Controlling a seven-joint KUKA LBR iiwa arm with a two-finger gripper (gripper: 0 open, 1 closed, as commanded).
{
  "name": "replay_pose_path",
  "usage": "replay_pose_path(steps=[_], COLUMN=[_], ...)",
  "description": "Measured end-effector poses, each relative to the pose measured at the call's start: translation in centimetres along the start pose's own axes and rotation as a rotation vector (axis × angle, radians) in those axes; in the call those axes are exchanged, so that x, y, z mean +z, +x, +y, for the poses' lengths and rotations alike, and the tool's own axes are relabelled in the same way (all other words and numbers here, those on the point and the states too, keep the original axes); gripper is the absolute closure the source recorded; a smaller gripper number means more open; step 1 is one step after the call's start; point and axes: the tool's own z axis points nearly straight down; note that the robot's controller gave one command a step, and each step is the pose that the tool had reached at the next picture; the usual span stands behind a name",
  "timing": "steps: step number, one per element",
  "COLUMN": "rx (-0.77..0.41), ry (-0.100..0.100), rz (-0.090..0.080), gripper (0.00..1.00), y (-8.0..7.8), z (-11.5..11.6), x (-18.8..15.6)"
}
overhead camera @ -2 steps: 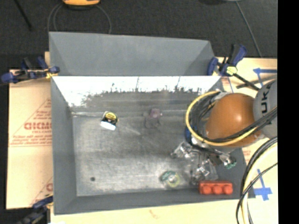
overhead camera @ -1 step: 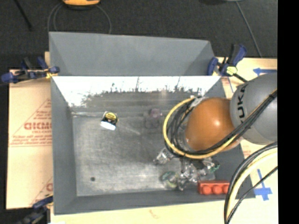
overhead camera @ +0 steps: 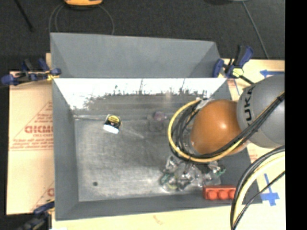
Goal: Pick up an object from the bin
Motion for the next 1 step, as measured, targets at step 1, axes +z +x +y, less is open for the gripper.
replay_pose_path(steps=[1], rx=[-0.319], ry=[0.000], rz=[0.004], gripper=[1.00], y=[1.78], z=[-4.09], x=[-15.44])
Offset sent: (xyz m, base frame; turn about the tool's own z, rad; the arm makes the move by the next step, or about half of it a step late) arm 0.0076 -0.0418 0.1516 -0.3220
